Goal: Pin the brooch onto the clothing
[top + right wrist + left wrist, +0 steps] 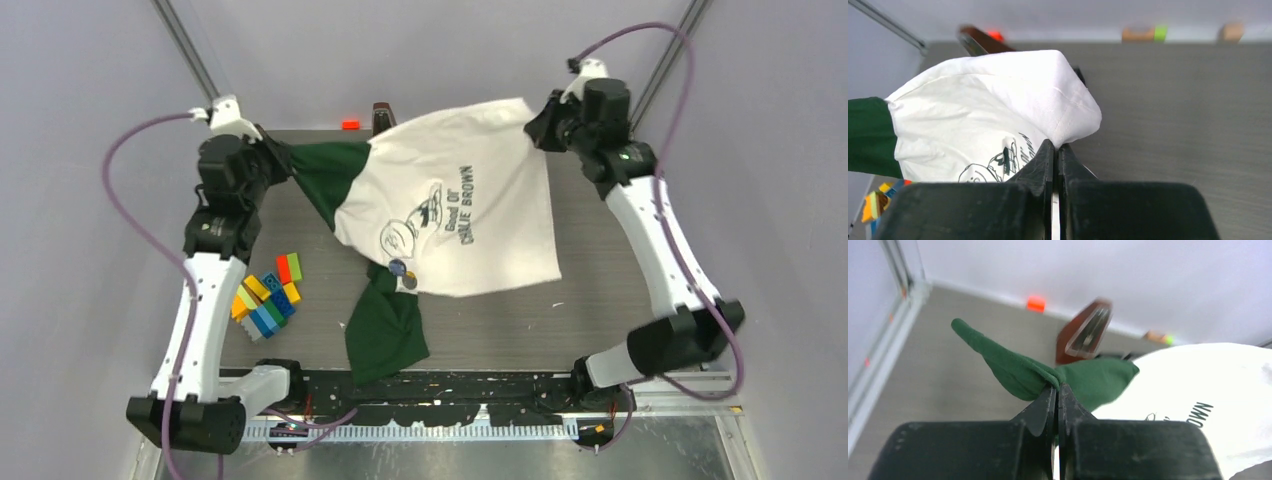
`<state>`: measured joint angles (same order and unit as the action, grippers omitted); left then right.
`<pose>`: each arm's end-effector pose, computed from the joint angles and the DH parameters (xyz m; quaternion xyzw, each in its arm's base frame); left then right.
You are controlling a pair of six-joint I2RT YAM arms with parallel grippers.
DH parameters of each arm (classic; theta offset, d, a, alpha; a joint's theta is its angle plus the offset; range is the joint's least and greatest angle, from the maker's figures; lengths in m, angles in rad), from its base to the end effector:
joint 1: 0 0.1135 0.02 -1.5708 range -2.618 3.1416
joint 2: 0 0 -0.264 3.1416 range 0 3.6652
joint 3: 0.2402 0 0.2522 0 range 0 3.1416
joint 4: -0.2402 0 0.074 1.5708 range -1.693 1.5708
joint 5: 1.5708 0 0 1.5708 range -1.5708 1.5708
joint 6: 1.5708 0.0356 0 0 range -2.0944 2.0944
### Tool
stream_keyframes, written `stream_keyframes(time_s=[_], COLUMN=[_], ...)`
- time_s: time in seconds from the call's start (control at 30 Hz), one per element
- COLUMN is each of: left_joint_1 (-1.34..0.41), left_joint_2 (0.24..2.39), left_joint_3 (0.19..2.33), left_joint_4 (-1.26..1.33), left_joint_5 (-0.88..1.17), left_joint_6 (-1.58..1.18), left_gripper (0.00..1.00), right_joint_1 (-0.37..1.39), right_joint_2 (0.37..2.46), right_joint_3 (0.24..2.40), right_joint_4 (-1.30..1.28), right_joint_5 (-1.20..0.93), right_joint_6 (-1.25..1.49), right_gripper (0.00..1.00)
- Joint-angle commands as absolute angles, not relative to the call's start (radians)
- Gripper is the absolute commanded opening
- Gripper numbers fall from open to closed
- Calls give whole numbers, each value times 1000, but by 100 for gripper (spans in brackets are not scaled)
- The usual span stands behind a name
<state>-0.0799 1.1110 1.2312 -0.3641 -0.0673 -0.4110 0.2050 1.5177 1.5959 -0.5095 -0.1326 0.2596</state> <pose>0.2445 -0.0172 0.4126 -0.1502 0.7732 -0.1238 0.6035 0.3366 0.0748 0.4104 -0.0128 0.8408 0.1782 0.5109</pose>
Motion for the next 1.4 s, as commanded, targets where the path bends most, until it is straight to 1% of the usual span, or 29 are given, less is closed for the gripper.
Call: stream_keyframes(time_s=[0.0, 0.1, 0.2, 0.33, 0.43, 0.5, 0.67, 0.73, 0.8, 0.93, 1.03, 1.13, 1.27, 1.3, 1.33, 1.37], left_joint_1=[-75, -76, -76, -75, -76, -77, -89, -89, -89, -89, -89, -83, -70, -69, -69, -69], left_joint_2=[1019, 986, 964, 967, 1006, 1026, 1062, 1082, 1109, 1211, 1309, 1415, 1642, 1698, 1753, 1804], left_joint_3=[1458, 1620, 1783, 2029, 2240, 2345, 2466, 2459, 2422, 2330, 2215, 2043, 1903, 1882, 1864, 1859], left_joint_4=[-435, -498, -572, -676, -784, -806, -788, -765, -740, -711, -654, -532, -419, -403, -384, -383], left_joint_5=[-22, 87, 176, 227, 255, 267, 270, 272, 266, 235, 194, 179, 165, 165, 169, 182], left_joint_6=[-253, -184, -131, -91, -79, -80, -110, -124, -130, -119, -89, -64, -48, -40, -43, -52], left_gripper=[0, 0, 0, 0, 0, 0, 0, 0, 0, 0, 0, 0, 0, 0, 12, 29], right_joint_1=[202, 202, 202, 202, 202, 202, 202, 202, 202, 202, 202, 198, 144, 130, 118, 107], right_joint_2=[1299, 1146, 1044, 906, 857, 833, 825, 832, 849, 930, 1017, 1107, 1299, 1372, 1463, 1508], right_joint_3=[1681, 1704, 1741, 1798, 1848, 1890, 2004, 2011, 1991, 1877, 1699, 1536, 1301, 1275, 1236, 1231], right_joint_4=[-532, -532, -533, -528, -534, -544, -573, -571, -561, -513, -424, -258, -40, 13, 95, 135], right_joint_5=[-44, -26, -25, -55, -78, -82, -75, -57, 12, 149, 240, 326, 319, 304, 298, 284], right_joint_6=[215, 193, 177, 172, 176, 177, 162, 140, 111, 19, -21, -53, 25, 39, 65, 93], right_gripper=[0, 0, 0, 0, 0, 0, 0, 0, 0, 0, 0, 0, 0, 0, 6, 14])
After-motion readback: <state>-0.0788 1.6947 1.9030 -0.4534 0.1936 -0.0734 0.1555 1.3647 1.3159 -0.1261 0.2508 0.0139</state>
